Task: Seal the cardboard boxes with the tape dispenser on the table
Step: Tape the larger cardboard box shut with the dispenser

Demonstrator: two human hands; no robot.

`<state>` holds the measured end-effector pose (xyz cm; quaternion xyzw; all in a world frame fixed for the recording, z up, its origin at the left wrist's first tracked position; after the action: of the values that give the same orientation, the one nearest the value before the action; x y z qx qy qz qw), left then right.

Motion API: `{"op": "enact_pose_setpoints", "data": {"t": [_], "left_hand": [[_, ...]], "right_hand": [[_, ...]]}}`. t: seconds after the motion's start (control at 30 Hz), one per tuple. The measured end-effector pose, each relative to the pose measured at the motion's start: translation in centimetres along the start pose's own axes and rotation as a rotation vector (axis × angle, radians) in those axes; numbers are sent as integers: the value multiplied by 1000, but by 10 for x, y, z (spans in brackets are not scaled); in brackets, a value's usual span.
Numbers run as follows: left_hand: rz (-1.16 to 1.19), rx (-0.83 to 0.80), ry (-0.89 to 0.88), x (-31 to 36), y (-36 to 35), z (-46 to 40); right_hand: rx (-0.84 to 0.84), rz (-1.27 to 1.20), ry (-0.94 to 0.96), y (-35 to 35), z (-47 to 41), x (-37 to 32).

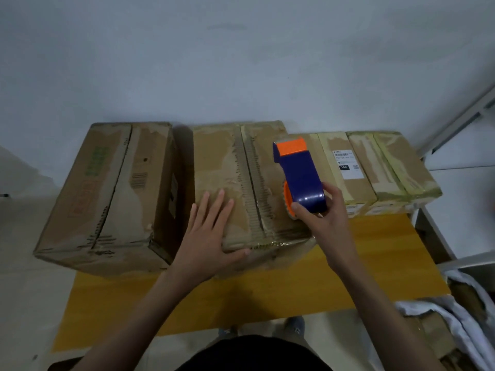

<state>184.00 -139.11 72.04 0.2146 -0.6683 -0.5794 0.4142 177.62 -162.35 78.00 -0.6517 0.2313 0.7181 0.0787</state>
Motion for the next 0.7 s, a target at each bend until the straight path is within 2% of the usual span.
{"op": "enact_pose_setpoints", "data": {"t": [0.1, 0.47, 0.7], "left_hand": [[-3, 32, -19, -2, 2, -17], [24, 45, -35, -10, 14, -105], [-24, 35, -42, -16, 9, -110]], "right_hand": [[-14, 101, -26, 2, -7, -1], [70, 153, -6, -3, -81, -6], [75, 165, 41, -6, -94, -6]]}}
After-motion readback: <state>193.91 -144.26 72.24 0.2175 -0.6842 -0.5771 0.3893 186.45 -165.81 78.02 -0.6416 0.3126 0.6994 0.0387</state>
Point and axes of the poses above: each hand's wrist, its own z-axis away from the middle knuckle, its own y-axis out of the back of the hand, x = y × z, the point moved 9 cm from there along -z, towards the middle knuckle
